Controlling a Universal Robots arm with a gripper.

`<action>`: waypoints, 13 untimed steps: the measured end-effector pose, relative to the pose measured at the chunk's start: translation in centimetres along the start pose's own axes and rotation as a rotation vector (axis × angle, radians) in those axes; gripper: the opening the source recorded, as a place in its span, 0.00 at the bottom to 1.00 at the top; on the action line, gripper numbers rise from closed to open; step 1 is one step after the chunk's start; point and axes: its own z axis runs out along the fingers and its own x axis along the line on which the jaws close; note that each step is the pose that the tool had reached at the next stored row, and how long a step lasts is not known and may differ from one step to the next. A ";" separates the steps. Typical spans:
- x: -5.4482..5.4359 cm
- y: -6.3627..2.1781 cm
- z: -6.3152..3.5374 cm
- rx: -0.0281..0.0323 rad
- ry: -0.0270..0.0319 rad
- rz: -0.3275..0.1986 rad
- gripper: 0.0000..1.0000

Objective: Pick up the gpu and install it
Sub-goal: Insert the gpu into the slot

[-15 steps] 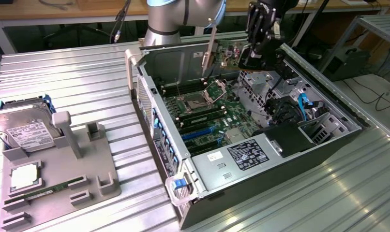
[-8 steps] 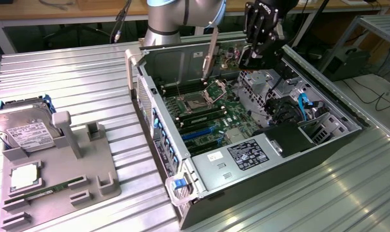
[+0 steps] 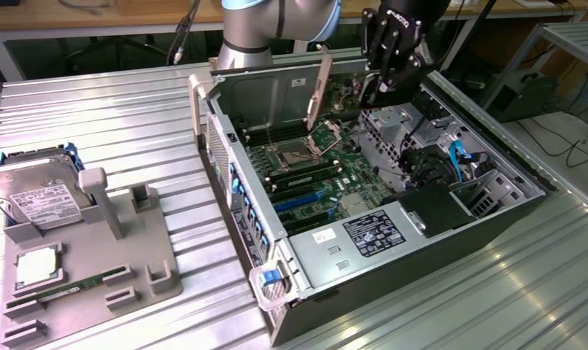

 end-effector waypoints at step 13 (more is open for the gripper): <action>0.0 0.77 0.77 -0.0018 -0.0008 -0.044 0.28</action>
